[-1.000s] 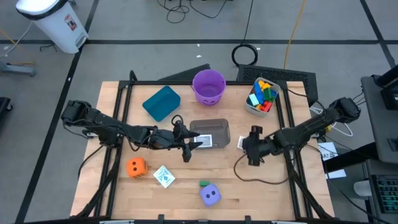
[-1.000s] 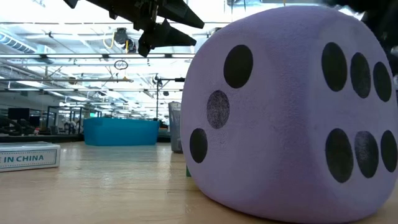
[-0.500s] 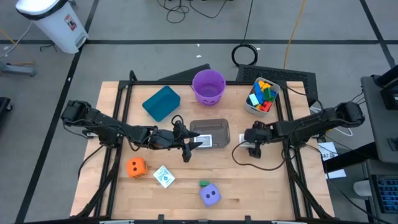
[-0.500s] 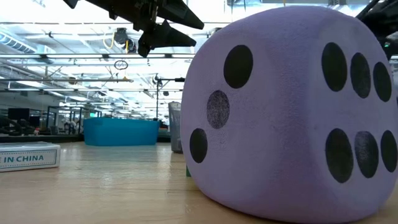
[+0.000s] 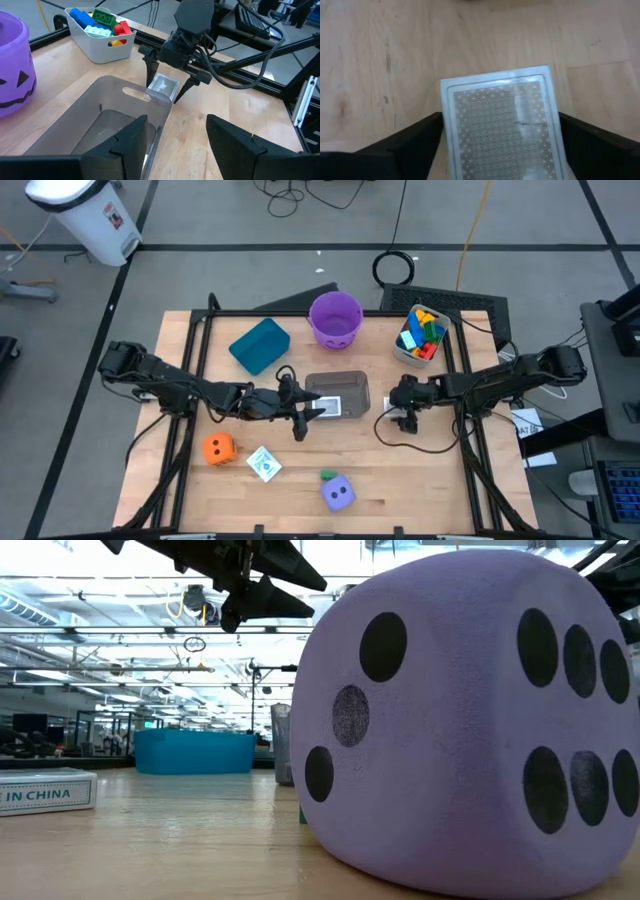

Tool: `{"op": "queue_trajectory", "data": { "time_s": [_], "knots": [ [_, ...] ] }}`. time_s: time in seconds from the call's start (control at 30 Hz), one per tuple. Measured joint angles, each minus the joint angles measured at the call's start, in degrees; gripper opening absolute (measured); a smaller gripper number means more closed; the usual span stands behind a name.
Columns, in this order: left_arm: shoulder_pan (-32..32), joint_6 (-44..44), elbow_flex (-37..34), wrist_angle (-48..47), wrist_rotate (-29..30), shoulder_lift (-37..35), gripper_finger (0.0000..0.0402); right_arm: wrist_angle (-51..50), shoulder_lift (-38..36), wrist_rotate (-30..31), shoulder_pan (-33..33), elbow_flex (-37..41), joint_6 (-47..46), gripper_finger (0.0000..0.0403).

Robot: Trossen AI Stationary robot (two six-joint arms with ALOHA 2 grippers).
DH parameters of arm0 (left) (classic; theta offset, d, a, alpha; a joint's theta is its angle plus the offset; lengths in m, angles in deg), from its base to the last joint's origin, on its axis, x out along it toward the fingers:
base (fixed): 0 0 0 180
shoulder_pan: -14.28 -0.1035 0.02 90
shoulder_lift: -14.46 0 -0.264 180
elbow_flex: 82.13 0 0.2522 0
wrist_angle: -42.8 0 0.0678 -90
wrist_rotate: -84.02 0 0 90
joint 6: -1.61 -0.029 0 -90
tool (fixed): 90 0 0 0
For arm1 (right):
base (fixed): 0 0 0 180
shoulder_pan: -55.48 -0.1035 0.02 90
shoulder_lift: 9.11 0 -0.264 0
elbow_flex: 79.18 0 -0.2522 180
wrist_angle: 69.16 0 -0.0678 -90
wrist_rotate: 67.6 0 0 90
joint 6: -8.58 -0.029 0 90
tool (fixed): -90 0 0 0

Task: Pick & Place Toys
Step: Put the brown deck of cards into the transparent black bin

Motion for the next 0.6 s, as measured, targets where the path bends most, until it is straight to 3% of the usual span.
{"op": "queue_trajectory", "data": {
  "time_s": [0.23,0.5,0.6],
  "knots": [
    [0.00,0.16,0.00,0.08,0.02,0.00,0.0209,0.36,-2.20,-0.38,0.00,-0.19,-0.02,0.0272],
    [0.00,2.13,0.00,1.77,0.71,0.00,0.0209,-2.49,-9.90,-0.26,-2.12,-4.26,0.62,0.0272],
    [-0.06,4.71,0.02,3.73,2.46,1.34,0.0209,-1.77,-11.80,6.23,-5.36,-6.47,3.01,0.0272]
  ]
}}
